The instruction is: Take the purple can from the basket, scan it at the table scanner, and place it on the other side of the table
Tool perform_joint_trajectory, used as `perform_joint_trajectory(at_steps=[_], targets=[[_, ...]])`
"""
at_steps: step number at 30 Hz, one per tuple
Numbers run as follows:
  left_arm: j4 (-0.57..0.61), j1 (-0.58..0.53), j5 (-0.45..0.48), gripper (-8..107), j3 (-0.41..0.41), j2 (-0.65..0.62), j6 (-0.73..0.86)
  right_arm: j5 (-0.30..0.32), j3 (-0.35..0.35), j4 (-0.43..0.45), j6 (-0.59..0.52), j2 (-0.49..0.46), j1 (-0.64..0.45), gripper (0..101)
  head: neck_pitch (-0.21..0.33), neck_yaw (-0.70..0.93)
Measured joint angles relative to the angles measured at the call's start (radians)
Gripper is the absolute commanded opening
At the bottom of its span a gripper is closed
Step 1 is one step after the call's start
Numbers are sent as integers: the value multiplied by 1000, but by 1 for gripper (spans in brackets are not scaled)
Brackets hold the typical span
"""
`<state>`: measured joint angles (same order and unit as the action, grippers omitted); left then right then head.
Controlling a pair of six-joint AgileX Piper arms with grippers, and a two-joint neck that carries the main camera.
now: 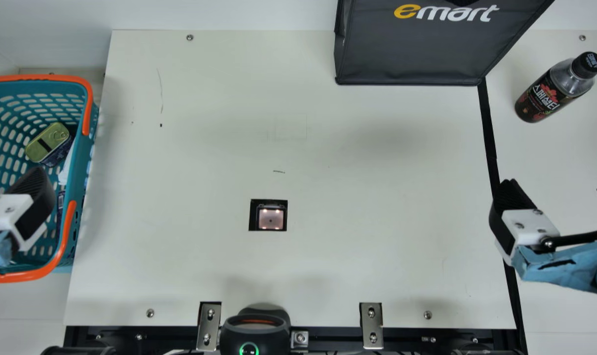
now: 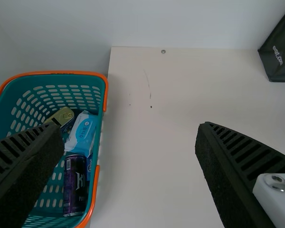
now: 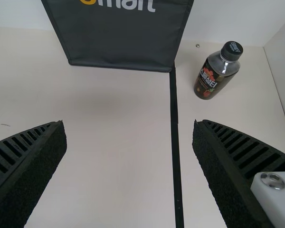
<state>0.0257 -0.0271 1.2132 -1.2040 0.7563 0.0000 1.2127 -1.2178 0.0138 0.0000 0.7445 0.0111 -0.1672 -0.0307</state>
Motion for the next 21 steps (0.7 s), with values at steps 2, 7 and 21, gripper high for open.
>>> perform_joint_trajectory(at_steps=[2, 7, 21], targets=[[0, 0, 0, 90, 0, 0, 0, 0, 0, 0, 0, 0, 0, 95, 0, 5], [0, 0, 0, 90, 0, 0, 0, 0, 0, 0, 0, 0, 0, 95, 0, 100], [0, 0, 0, 90, 0, 0, 0, 0, 0, 0, 0, 0, 0, 95, 0, 348]])
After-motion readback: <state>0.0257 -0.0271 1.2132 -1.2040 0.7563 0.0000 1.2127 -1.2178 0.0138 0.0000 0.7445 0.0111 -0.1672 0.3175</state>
